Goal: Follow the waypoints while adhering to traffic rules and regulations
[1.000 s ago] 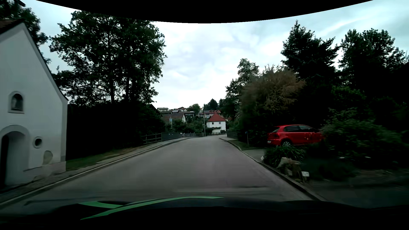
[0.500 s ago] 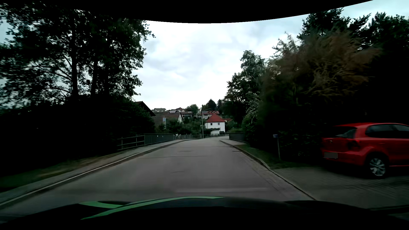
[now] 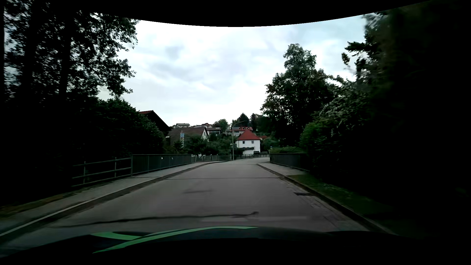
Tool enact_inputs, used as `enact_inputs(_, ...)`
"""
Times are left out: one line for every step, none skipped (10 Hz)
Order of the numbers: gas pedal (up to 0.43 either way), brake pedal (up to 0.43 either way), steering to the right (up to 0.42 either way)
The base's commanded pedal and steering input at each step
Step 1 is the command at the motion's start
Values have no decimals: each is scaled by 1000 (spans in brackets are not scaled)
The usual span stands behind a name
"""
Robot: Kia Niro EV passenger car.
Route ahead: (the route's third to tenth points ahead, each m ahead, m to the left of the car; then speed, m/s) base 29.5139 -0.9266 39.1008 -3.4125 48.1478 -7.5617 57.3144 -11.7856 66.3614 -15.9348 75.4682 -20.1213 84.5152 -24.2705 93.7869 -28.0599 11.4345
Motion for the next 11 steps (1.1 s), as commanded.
enact_inputs(0,0,0)
enact_inputs(0,0,0)
enact_inputs(0,0,0)
enact_inputs(0,0,0)
enact_inputs(0,0,0)
enact_inputs(0,0,0)
enact_inputs(0,0,1)
enact_inputs(0,0,0)
enact_inputs(0,0,1)
enact_inputs(0,0,1)
enact_inputs(20,0,4)
